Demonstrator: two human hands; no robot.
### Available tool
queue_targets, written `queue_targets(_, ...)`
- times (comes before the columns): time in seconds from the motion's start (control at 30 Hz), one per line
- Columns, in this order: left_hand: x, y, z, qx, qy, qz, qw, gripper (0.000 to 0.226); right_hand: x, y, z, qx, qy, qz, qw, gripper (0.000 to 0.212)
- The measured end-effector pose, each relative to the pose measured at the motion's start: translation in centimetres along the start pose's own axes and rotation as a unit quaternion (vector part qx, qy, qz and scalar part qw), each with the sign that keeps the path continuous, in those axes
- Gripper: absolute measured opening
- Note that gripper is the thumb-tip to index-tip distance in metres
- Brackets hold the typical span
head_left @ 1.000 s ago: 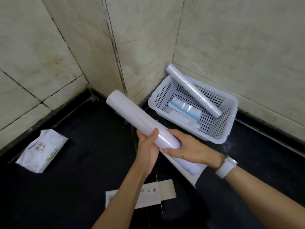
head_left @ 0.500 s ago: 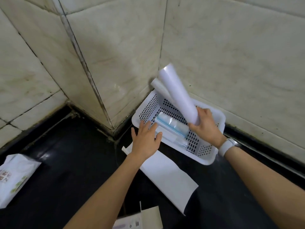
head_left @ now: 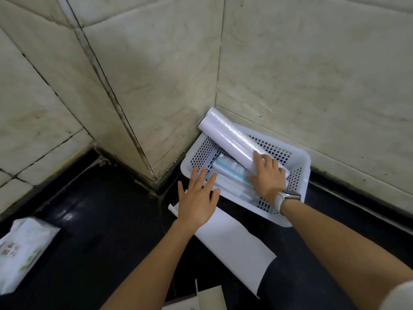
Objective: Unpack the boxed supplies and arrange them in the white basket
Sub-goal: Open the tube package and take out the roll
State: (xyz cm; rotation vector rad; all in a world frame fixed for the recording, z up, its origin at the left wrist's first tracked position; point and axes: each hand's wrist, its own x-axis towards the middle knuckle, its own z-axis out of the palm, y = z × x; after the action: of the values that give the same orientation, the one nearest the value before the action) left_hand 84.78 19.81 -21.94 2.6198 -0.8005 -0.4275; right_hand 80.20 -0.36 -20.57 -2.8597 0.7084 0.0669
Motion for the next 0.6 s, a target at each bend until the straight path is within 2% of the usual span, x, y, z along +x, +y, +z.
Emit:
queue_targets(0.07,0.1,0.2,-0.6,-0.010,-0.030,-0.004,1.000,0.051,-1.6,0.2,-0.7,0.036,0.011,0.002,0.999,0.062)
queue_targets(0.13,-0.4,0.6,-1.3,-0.022,-0.044,-0.011,0.999,0.052,-4.1,0.1,-1.8,0.134,0.064,0.010,0.989,0.053)
queue_targets(0.23,-2.9,1.9,-1.7,-0.056,0.001,-0.015,0.998,0.047,-10.0,0.2,-3.1,0.292,0.147,0.040,0.944,0.033)
queue_targets(0.33,-7.2,4.3,-0.7,-0.127,0.036,0.012,0.991,0.042,-16.8,1.4,-2.5,0.317,0.174,0.085,0.928,0.026)
queue_targets(0.43,-11.8,7.2,1.9,-0.129,0.006,0.080,0.988,0.041,-23.4,3.5,-0.4,0.289,0.138,0.153,0.935,0.030)
queue_targets(0.53,-15.9,9.7,5.3,-0.083,-0.068,0.158,0.982,0.042,-30.2,5.6,1.9,0.258,0.059,0.217,0.940,0.034)
queue_targets(0.6,-18.1,11.4,7.8,-0.051,-0.129,0.209,0.968,0.043,-34.6,7.1,2.8,0.240,0.033,0.260,0.935,0.035)
